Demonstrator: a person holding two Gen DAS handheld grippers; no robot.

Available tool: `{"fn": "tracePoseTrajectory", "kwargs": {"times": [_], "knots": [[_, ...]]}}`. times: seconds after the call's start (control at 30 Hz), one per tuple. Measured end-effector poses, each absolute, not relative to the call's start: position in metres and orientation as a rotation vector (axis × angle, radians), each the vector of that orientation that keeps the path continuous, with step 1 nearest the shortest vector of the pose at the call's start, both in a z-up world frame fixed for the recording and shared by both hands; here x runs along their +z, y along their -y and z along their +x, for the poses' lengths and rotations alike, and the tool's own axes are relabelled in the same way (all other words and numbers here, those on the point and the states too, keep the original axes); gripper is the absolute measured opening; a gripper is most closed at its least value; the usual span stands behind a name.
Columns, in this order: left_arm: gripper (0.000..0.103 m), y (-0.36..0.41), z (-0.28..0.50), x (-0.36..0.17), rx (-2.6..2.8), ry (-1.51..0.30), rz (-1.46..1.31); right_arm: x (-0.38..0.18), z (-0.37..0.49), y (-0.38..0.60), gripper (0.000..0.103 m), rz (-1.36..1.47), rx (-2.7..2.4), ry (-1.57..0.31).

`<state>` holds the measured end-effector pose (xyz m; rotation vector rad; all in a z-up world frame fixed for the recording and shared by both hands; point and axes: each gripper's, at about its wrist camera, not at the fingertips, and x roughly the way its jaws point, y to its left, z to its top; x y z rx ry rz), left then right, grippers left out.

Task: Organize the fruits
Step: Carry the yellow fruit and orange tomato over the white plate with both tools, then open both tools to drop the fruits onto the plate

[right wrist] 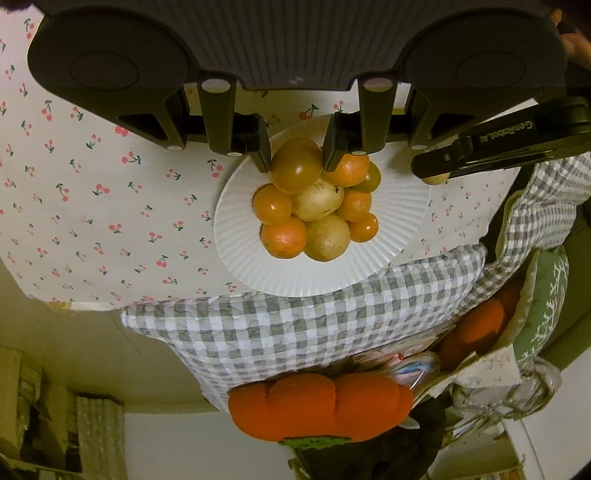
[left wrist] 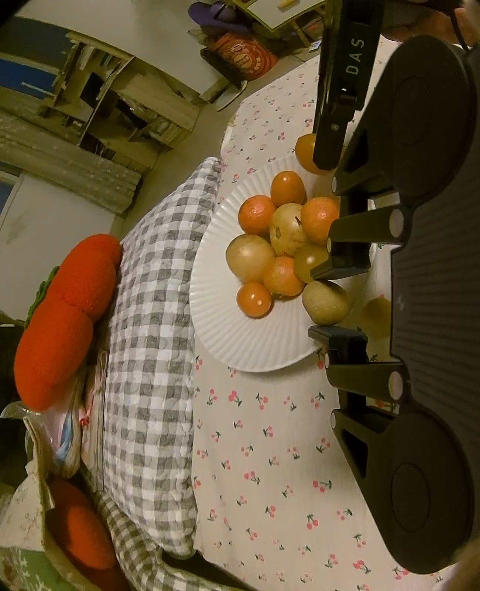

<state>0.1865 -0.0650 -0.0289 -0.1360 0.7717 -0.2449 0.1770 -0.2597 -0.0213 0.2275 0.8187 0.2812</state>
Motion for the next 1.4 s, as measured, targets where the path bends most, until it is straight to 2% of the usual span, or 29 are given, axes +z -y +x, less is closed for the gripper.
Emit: {"fn": "tracePoseTrajectory", "kwargs": {"times": [0.33, 0.9, 1.4], "knots": [[0.015, 0.064, 0.190, -0.032, -0.262, -0.775, -0.130, -0.026, 0.181, 0.257, 0.029, 0.216, 0.293, -0.832], [0.017, 0.049, 0.175, -0.014, -0.251, -0.796, -0.234, -0.001, 0.165, 0.272, 0.030, 0.284, 0.271, -0.737], [0.026, 0.030, 0.134, -0.004, -0.210, -0.818, -0.189, 0.009, 0.126, 0.245, 0.032, 0.180, 0.396, -0.759]]}}
